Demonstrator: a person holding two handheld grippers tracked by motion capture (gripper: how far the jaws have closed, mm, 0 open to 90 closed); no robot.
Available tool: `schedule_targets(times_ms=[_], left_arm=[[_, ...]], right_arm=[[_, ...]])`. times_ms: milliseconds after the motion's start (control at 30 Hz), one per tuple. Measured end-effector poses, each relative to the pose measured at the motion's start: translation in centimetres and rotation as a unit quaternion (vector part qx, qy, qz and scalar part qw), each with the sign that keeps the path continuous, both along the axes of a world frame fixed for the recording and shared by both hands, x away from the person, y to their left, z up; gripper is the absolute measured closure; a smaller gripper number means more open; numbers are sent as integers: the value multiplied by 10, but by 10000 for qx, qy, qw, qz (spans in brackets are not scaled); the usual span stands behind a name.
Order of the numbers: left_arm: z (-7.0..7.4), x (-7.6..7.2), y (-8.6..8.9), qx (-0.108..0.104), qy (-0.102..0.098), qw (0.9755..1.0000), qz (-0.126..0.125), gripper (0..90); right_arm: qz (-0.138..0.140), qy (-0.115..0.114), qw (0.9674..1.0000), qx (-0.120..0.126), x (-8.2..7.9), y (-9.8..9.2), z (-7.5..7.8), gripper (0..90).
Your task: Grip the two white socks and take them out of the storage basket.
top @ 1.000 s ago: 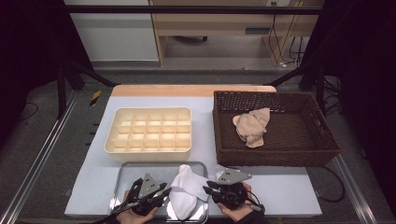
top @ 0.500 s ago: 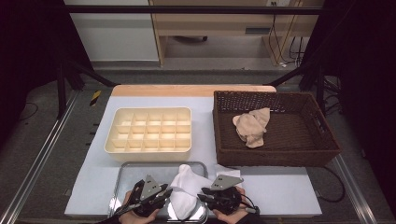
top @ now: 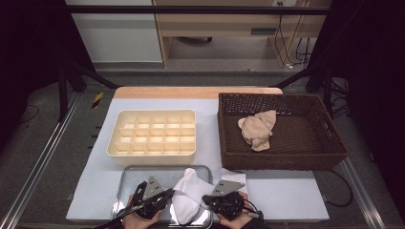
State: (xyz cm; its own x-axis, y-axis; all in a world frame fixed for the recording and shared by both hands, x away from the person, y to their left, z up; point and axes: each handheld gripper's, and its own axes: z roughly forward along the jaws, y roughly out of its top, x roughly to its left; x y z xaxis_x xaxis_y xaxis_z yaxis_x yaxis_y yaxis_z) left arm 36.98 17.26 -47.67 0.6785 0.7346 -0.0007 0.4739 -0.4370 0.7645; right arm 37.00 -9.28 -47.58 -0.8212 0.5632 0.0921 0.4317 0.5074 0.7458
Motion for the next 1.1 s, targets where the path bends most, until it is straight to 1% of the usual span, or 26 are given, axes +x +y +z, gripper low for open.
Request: schedule_targets(times_ms=[100, 200, 300, 367, 433, 467, 567, 633, 700, 733, 833, 900, 1000, 1033, 1100], left_arm=[[0, 1, 0, -5, -4, 10000, -16, 874], [0, 1, 1, -1, 5, 10000, -27, 874], [0, 2, 1, -28, -18, 10000, -23, 871], [0, 3, 1, -63, -23, 10000, -10, 867], [0, 4, 1, -99, -13, 9999, 19, 852], [0, 5, 1, -102, -24, 9999, 50, 845], [0, 7, 2, -108, -35, 9999, 118, 838], [0, 8, 3, -100, -23, 9999, 138, 842], [0, 8, 3, -102, -9, 9999, 138, 853], [0, 8, 3, -98, -13, 9999, 131, 856], [-1, 8, 3, -91, -17, 9999, 115, 862], [0, 8, 3, -95, -4, 9999, 97, 864], [0, 9, 4, -111, 56, 9999, 63, 871], [0, 10, 4, -130, 86, 9999, 43, 871], [0, 10, 4, -152, 101, 9998, 31, 871]], right_arm=[[-19, 15, 10000, -1, 0, 0, 2, 900], [0, -18, 9999, 110, 0, -3, 4, 897], [10, -47, 9998, 192, -1, -2, 4, 819], [69, 25, 9998, 185, -1, 0, 2, 775], [114, 49, 9998, 135, -2, 3, 0, 736], [121, 60, 9998, 154, -1, 5, -1, 715], [185, 27, 9997, 153, -2, 7, -3, 678], [211, -24, 9997, 96, -3, 8, -3, 687], [212, -73, 9997, 40, -3, 9, -4, 763], [218, -91, 9997, 13, -3, 9, -4, 787], [219, -12, 9998, -22, -3, 8, -2, 898], [236, -6, 9997, -72, -2, 8, 0, 900], [195, -48, 9998, 5, -2, 6, 4, 900], [198, -72, 9998, -2, -2, 5, 5, 900], [196, -163, 9997, 53, -2, 4, 6, 886]])
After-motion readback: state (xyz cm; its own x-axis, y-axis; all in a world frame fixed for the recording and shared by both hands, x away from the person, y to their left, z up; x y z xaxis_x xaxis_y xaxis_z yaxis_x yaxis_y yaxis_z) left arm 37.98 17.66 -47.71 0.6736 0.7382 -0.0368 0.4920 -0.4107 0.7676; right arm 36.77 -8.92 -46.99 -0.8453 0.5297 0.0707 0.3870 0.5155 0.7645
